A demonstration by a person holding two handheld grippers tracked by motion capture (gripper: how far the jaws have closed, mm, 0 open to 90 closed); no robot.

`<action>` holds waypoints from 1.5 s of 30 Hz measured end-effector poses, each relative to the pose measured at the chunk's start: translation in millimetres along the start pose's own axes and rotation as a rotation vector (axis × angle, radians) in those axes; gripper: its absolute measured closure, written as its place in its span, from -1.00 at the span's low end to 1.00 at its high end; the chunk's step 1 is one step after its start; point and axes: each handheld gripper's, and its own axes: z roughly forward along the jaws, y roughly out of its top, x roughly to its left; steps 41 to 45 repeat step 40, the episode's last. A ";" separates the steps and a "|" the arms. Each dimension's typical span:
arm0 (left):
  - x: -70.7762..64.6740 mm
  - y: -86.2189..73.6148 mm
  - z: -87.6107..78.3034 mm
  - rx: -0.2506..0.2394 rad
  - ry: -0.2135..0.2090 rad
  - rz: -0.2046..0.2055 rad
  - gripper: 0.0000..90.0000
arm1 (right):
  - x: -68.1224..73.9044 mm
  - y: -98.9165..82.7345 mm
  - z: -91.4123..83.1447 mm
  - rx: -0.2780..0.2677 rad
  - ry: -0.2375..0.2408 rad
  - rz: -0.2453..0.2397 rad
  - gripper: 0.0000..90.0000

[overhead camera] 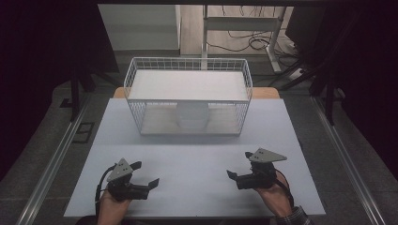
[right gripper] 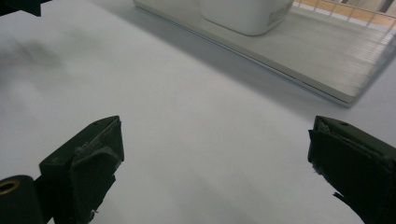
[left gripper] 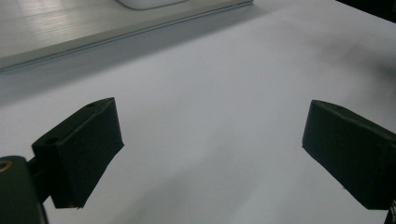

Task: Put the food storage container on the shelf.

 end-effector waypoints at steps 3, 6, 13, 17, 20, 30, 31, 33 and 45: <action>0.8 0.2 -1.2 0.000 0.005 0.001 -0.90 | -1.8 -4.1 -5.5 0.000 -0.015 0.004 -0.93; 2.9 0.1 -3.5 0.006 0.018 0.006 -0.90 | -3.1 -9.3 -10.6 0.005 -0.036 0.001 -0.94; 4.9 -2.4 -8.9 0.021 0.047 0.020 -0.91 | -5.2 -21.7 -19.2 0.026 -0.066 0.008 -0.95; 7.4 -6.2 -13.1 0.021 0.062 0.016 -0.93 | -7.1 -29.1 -23.8 0.036 -0.077 0.028 -0.97; 8.8 -8.4 -15.3 0.015 0.066 0.001 -0.94 | -8.0 -33.3 -25.8 0.042 -0.079 0.041 -0.97; 12.0 -17.3 -14.4 0.079 0.075 -0.024 -0.96 | -9.0 -55.0 -25.1 0.118 -0.082 0.081 -1.00; 12.3 -18.1 -14.1 0.090 0.076 -0.029 -0.96 | -8.8 -56.7 -24.1 0.135 -0.080 0.082 -1.00; 13.2 -19.4 -13.0 0.110 0.079 -0.035 -0.97 | -8.5 -58.8 -22.1 0.164 -0.081 0.085 -1.00; 12.9 -19.3 -10.8 0.127 0.077 -0.031 -0.97 | -9.6 -59.0 -21.3 0.165 -0.080 0.094 -1.00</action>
